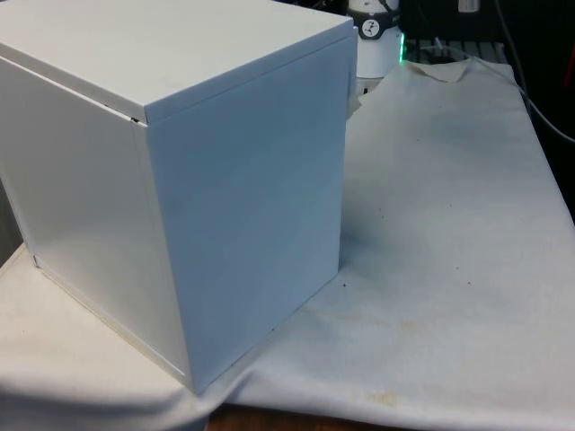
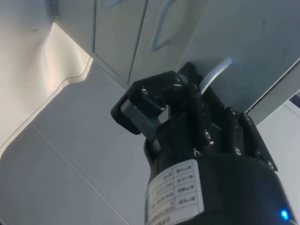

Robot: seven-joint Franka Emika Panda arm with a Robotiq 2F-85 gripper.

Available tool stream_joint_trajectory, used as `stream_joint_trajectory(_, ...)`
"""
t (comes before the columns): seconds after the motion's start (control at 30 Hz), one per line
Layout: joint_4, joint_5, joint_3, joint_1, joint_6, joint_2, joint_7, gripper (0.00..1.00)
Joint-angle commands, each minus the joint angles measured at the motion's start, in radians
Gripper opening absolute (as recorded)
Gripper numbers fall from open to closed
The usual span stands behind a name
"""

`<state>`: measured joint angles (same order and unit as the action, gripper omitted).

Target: Open the drawer, then close it.

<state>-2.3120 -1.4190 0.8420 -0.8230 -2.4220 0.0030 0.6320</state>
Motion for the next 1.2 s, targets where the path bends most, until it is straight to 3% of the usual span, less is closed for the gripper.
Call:
stream_joint_trajectory(0.0, -0.025, -0.025, -0.009, -0.007, 0.024, -0.036, 0.009, 0.0)
stream_joint_trajectory(0.03, -0.004, -0.002, -0.002, 0.0, 0.004, -0.005, 0.0, 0.0)
stream_joint_trajectory(0.07, -0.028, -0.027, -0.011, -0.007, 0.027, -0.041, 0.007, 0.0)
stream_joint_trajectory(0.2, -0.042, -0.04, -0.023, -0.008, 0.046, -0.063, -0.004, 0.0)
stream_joint_trajectory(0.3, -0.038, -0.03, -0.022, -0.002, 0.039, -0.052, -0.01, 0.0)
stream_joint_trajectory(0.33, -0.057, -0.052, -0.036, -0.006, 0.067, -0.087, -0.014, 0.0)
stream_joint_trajectory(0.53, -0.086, -0.067, -0.061, -0.005, 0.107, -0.132, -0.035, 0.0)
stream_joint_trajectory(0.57, -0.083, -0.053, -0.056, -0.002, 0.097, -0.122, -0.035, 0.0)
stream_joint_trajectory(0.87, -0.137, -0.09, -0.101, -0.004, 0.165, -0.201, -0.067, 0.0)
stream_joint_trajectory(0.93, -0.134, -0.078, -0.094, -0.002, 0.156, -0.191, -0.067, 0.0)
stream_joint_trajectory(1.17, -0.188, -0.093, -0.135, -0.004, 0.196, -0.24, -0.073, 0.0)
